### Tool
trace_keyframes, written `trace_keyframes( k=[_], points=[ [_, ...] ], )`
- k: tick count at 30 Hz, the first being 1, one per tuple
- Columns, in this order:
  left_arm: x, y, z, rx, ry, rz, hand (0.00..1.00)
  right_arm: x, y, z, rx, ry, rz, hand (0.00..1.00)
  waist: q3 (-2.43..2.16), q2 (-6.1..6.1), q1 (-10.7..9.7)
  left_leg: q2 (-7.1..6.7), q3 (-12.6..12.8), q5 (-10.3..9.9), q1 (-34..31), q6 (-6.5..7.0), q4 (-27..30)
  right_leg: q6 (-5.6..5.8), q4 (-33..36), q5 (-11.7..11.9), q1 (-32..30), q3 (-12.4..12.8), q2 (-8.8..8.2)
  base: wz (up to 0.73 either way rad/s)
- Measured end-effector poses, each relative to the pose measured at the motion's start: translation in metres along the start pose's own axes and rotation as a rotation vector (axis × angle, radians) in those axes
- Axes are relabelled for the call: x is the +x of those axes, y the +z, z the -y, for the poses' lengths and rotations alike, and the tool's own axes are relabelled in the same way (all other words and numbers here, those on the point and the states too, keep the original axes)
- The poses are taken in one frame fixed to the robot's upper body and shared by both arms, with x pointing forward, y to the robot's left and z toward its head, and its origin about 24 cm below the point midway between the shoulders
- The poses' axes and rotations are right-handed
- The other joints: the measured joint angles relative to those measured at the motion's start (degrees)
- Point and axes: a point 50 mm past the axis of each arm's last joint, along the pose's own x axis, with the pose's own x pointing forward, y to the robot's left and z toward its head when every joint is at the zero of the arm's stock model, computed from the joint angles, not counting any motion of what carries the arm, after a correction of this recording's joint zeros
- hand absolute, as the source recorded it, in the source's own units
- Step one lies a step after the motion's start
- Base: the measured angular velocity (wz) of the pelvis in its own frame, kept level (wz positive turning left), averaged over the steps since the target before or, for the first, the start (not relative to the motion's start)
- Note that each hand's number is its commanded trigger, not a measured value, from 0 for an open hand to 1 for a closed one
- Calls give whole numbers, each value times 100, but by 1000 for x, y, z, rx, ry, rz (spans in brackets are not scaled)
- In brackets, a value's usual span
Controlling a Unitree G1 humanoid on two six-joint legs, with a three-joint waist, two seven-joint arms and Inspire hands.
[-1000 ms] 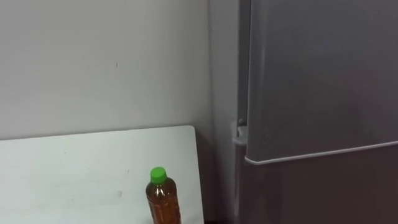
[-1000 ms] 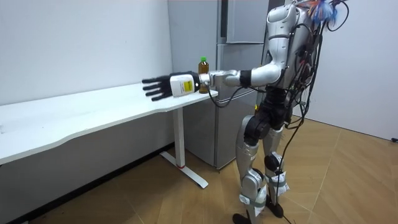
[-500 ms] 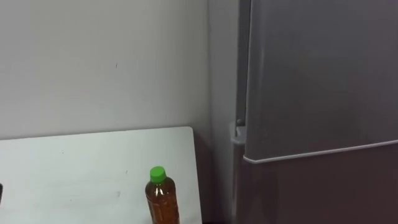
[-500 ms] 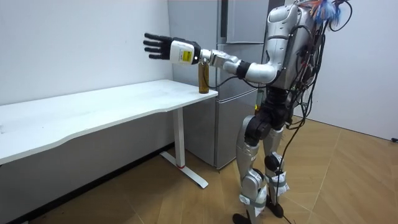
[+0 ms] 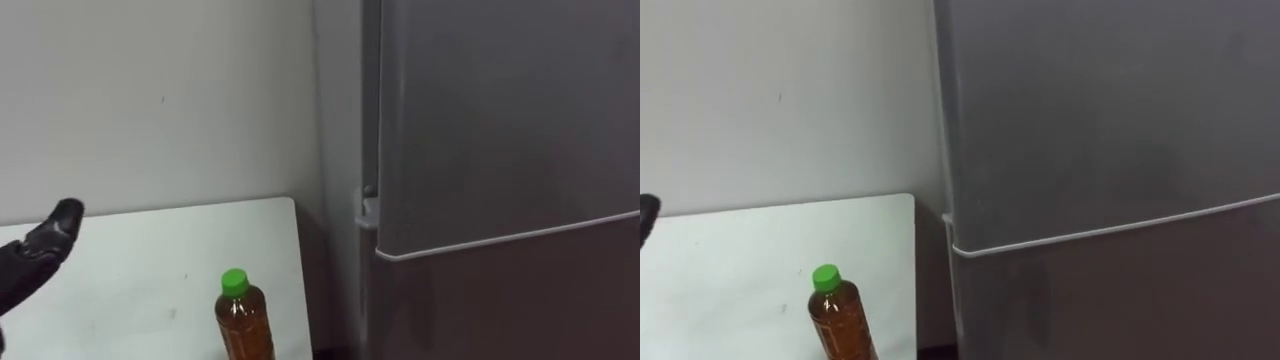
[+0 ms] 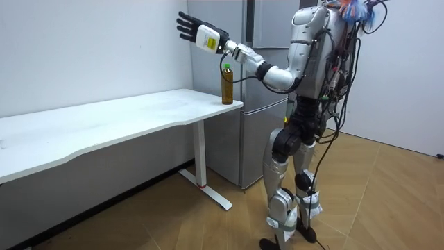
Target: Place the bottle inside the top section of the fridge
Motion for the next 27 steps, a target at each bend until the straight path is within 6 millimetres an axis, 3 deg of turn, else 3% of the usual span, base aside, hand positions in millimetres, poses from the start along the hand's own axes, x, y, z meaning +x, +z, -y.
trace_keyframes(
  k=[2, 6, 11, 12, 17, 27],
  points=[
    [-3, -6, 14, -24, -102, -31, 0, 2, 3, -6, -16, 21, 6, 0, 13, -10, -142, -2, 30, 0, -1, 0, -1, 1, -1, -1, -4, 29, -1, -4],
    [-3, -8, 33, -54, -236, -46, 0, 3, 6, -10, -29, 31, 9, 0, 11, -8, -225, 9, 110, 1, 2, 1, -6, 0, 16, 0, -50, 105, 3, -10],
    [0, -6, 52, -83, -361, -44, 0, 4, 10, -12, -47, 51, 14, 0, 1, 0, -345, 7, 159, 1, 0, 1, -21, 1, 27, 1, -89, 158, 4, -5],
    [-1, -6, 59, -107, -397, -49, 0, 5, 10, -13, -45, 58, 14, 0, -19, 20, -372, 6, 153, 1, -5, 1, -19, 2, 13, 1, -82, 149, 3, 0],
    [-7, -10, 81, -183, -536, -92, 0, 9, 14, -17, -50, 67, -13, 0, 0, -21, -588, 7, 152, 1, -18, 1, -18, 1, 11, 2, -105, 154, 3, 0],
    [-14, -12, 95, -198, -678, -117, 0, 10, 18, -18, -53, 67, -13, 0, -36, 34, -738, 8, 168, 1, -65, 1, -19, 0, 16, 3, -163, 176, 4, -2]
  ],
)
